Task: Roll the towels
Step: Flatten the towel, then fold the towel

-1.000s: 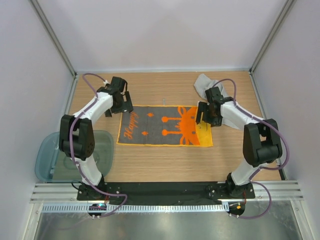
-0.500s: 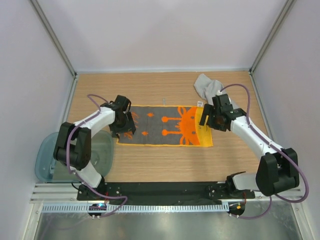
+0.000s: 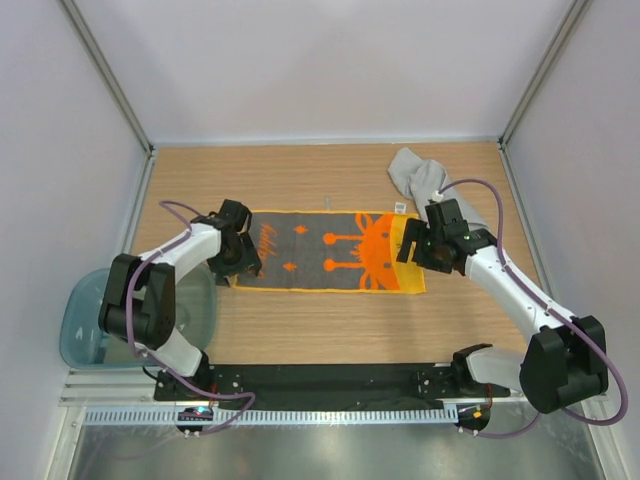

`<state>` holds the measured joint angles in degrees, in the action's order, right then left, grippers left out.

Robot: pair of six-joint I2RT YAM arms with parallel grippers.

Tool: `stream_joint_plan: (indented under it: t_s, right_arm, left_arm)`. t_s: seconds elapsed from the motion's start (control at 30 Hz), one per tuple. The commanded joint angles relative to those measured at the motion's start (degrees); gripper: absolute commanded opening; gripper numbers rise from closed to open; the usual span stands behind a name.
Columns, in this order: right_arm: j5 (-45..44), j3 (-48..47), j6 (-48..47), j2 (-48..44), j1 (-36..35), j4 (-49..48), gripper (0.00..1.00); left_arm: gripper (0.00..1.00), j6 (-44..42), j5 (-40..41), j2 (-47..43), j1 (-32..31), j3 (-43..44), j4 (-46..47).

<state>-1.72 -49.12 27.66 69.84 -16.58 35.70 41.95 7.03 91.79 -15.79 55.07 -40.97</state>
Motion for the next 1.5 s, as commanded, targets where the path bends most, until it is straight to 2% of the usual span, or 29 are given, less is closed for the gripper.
stream_joint_plan:
  t_s: [0.0,0.1,0.23,0.27,0.4,0.5,0.6,0.63,0.77,1.03,1.2,1.33,1.47]
  right_arm:
    - [2.84,-0.01,0.47,-1.82,-1.0,0.24,0.81]
    - [3.47,-0.09,0.38,-1.47,-1.17,0.16,0.81]
    - [3.82,-0.27,0.29,-0.85,-1.35,0.16,0.81]
    - [3.91,-0.18,0.2,-0.76,-1.26,0.07,0.81]
    - [3.91,-0.18,0.2,-0.67,-1.96,0.16,0.81]
    - [3.65,-0.1,0.11,-0.41,-2.4,0.16,0.81]
    - [3.39,-0.01,0.2,0.2,-2.84,0.16,0.81]
    - [3.3,-0.09,0.29,0.29,-2.93,-0.02,0.81]
    - [2.16,-0.18,0.29,0.91,-3.02,0.16,0.81]
    - [-10.23,0.95,6.52,0.47,-2.93,3.58,0.78]
    - [-13.4,3.94,10.13,0.82,-2.85,4.29,0.7]
    - [-14.37,5.26,10.66,3.09,-2.93,2.01,0.59]
    - [-14.72,5.35,10.75,6.69,-2.93,0.33,0.56]
  left_arm:
    - [0.74,-0.21,3.87,-2.49,1.99,-1.28,-0.69]
    - [0.72,-0.29,3.26,-1.8,2.17,-1.63,0.1]
    - [0.61,0.41,2.2,-0.39,2.08,-2.51,0.98]
    - [0.56,0.67,2.38,-0.29,2.17,-2.77,1.33]
    - [0.54,1.2,2.03,-0.29,2.17,-4.27,2.21]
    - [0.48,1.46,1.41,-0.21,2.08,-5.23,3.26]
    - [0.37,1.46,1.06,0.32,2.08,-6.11,4.49]
    - [0.24,1.38,1.06,0.58,2.17,-6.11,4.76]
    - [0.0,0.59,0.71,1.73,2.08,-5.59,5.46]
    - [0.0,-1.0,-2.8,1.11,1.99,-3.22,5.64]
    - [0.0,-2.23,-6.23,0.94,2.08,-2.07,5.73]
    - [0.0,-3.1,-8.33,0.76,1.99,-1.54,5.73]
    - [0.0,-3.28,-10.28,0.67,1.99,-1.54,5.81]
